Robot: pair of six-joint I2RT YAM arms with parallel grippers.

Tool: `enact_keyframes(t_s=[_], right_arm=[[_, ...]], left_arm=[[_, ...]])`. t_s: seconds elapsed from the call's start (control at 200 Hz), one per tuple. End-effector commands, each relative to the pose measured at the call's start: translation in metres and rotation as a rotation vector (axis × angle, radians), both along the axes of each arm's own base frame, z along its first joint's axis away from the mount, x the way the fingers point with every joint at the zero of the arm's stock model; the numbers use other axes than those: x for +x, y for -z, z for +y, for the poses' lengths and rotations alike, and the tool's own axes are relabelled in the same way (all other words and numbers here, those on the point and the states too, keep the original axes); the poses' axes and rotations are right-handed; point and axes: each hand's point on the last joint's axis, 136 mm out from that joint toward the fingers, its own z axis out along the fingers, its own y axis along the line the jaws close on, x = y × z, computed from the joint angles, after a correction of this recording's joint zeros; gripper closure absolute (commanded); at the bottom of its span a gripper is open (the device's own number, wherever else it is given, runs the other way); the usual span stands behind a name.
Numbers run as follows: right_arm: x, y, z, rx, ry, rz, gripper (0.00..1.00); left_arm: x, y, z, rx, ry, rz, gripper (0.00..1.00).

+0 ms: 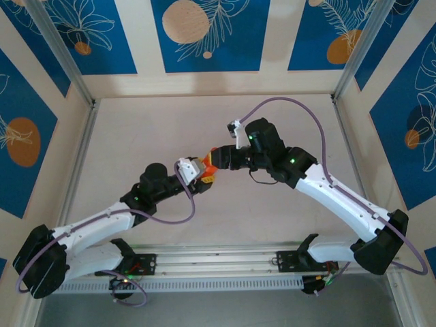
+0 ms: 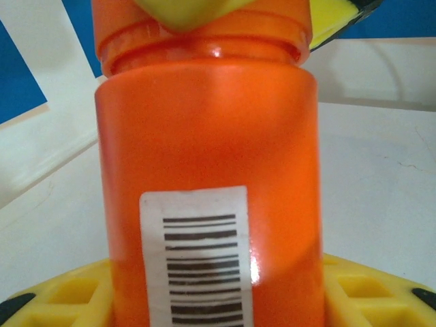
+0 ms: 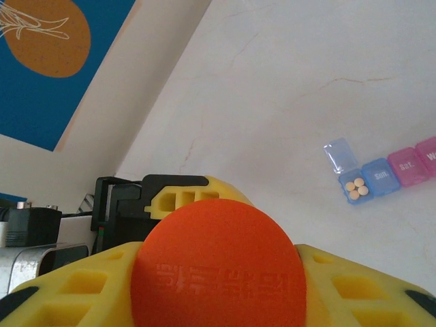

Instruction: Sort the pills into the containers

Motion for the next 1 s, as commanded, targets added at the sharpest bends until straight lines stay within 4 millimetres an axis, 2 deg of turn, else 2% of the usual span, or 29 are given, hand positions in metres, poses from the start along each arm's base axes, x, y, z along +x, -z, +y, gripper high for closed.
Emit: enact_keyframes(t_s=[0.0,0.155,0.23,0.265,0.49,0.86,0.995], right_arm=[[0.013,0.028,-0.022,-0.109,0.113,0.031,0.53],[0.011,0.024,-0.021,-0.090,0.102,0.031,0.47],[0.010,0.023,-0.018,-0.071,0.090,0.039,0.34],[0.008,0.022,-0.017,-0.062,0.081,0.041,0.31],[0.007,0.017,-0.016,-0.044,0.077,0.036,0.30],[0.000,-0.006,-0.021,-0.010,0.072,-0.003,0.29],[-0.003,-0.014,-0.021,0.002,0.059,-0.017,0.21]], left_arm=[[-0.025,-0.061,-0.019,-0.121,0.151,-0.220,1.00],[-0.021,-0.056,-0.020,-0.121,0.141,-0.210,1.00],[-0.022,-0.058,-0.021,-0.133,0.146,-0.209,1.00],[-0.022,-0.059,-0.021,-0.138,0.148,-0.212,1.00],[-0.022,-0.058,-0.023,-0.139,0.157,-0.207,1.00],[-0.020,-0.048,-0.027,-0.139,0.164,-0.186,1.00],[-0.020,-0.047,-0.029,-0.142,0.174,-0.180,1.00]])
